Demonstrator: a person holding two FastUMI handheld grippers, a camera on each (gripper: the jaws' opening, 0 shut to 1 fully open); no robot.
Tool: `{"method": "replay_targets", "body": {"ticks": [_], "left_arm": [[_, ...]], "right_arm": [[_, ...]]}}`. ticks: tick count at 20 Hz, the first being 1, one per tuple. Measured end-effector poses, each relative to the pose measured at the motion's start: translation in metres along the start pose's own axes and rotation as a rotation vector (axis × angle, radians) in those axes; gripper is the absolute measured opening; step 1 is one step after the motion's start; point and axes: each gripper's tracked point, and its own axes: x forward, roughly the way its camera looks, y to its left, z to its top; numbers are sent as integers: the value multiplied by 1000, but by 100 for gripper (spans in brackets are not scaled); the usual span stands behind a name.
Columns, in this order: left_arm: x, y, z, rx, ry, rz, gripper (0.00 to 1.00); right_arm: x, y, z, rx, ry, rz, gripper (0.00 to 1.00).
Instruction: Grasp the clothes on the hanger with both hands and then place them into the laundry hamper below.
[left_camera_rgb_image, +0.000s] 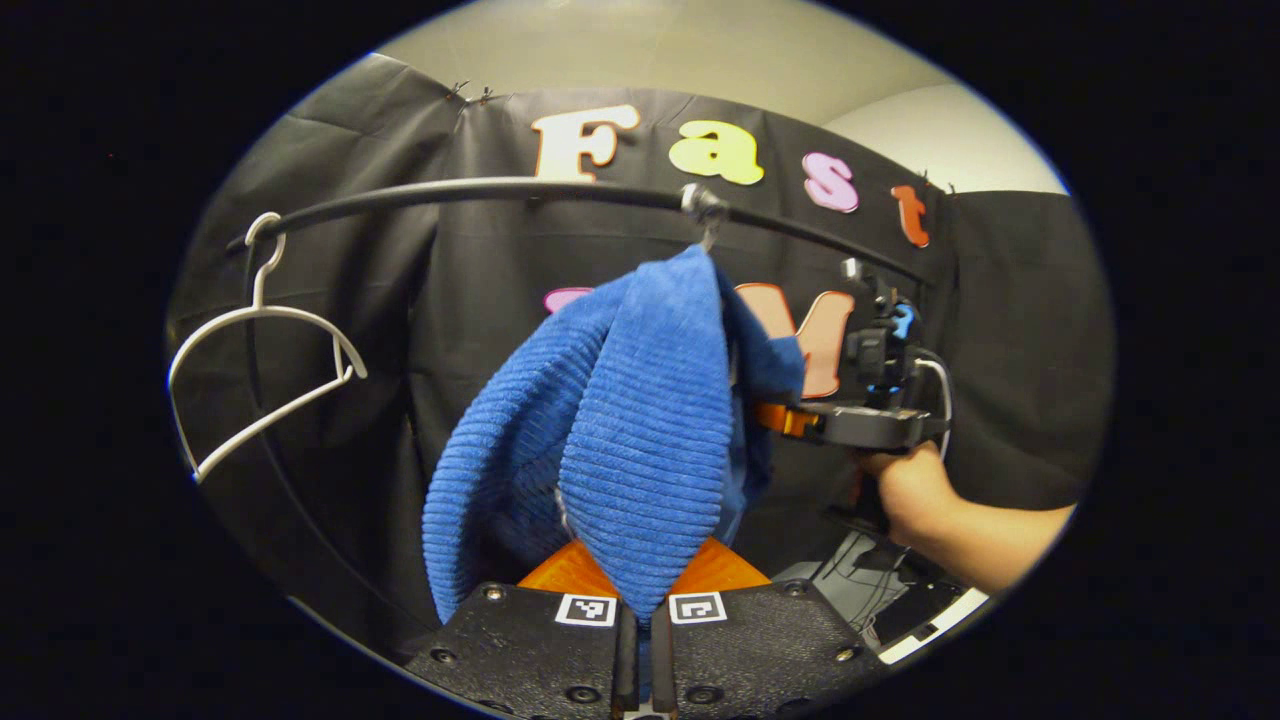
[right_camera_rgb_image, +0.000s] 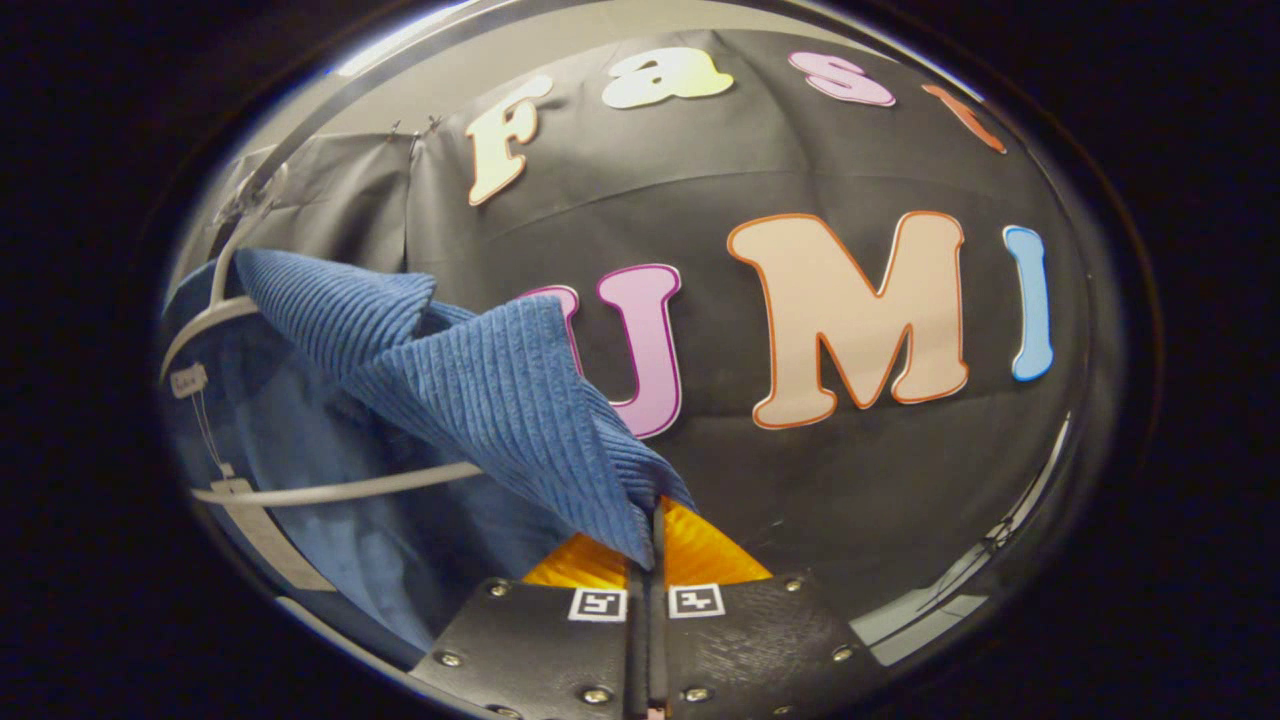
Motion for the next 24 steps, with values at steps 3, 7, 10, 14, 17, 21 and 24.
{"method": "replay_targets", "body": {"ticks": [3, 7, 10, 14, 17, 21, 24], "left_arm": [[-21, -18, 29, -33, -30, -90, 5], [-54, -13, 57, -31, -48, -80, 6], [-65, -13, 71, -17, -61, -103, 7], [-79, 4, 80, 14, -28, -118, 5], [-91, 26, 79, 46, -23, -108, 5], [-87, 54, 76, 90, 3, -88, 5], [-77, 68, 80, 165, 10, -102, 5]], "right_arm": [[-17, 2, 5, -3, -11, 2, 1], [-37, 5, 29, 47, -92, 18, 1], [-51, 18, 47, 83, -133, 54, 0], [-62, 16, 74, 123, -192, 44, 1], [-57, 13, 88, 169, -223, 38, 0], [-42, 14, 94, 177, -220, 42, 1], [-29, 11, 94, 193, -215, 40, 1]]}}
